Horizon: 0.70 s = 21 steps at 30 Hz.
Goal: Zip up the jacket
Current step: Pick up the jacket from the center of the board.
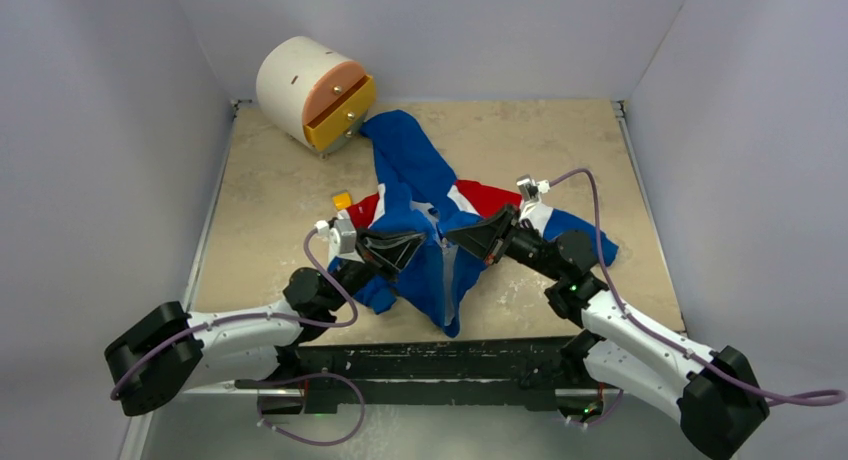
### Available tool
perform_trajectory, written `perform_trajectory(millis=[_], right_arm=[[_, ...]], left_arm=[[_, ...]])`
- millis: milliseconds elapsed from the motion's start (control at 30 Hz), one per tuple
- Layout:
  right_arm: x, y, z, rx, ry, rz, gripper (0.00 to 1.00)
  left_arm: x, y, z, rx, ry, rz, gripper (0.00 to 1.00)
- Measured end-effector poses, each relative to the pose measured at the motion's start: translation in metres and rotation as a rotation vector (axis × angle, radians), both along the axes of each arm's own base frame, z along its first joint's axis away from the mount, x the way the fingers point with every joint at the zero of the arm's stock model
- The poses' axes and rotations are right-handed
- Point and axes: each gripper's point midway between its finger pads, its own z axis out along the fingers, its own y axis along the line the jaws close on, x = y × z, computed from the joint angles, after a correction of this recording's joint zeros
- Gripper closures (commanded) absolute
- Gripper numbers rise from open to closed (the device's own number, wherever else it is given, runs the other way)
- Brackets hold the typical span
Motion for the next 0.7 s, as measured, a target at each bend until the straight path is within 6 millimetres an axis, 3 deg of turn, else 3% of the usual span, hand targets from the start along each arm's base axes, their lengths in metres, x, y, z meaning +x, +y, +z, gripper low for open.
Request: perform_trajectory(millis=[700], right_arm=[[-0.0008,0.0005,0.0006,0.006,0.011,0.006,1.0]], left_arm=[[-0.0048,-0.0085,-0.0053,0.023,-0.005,-0.047,1.0]])
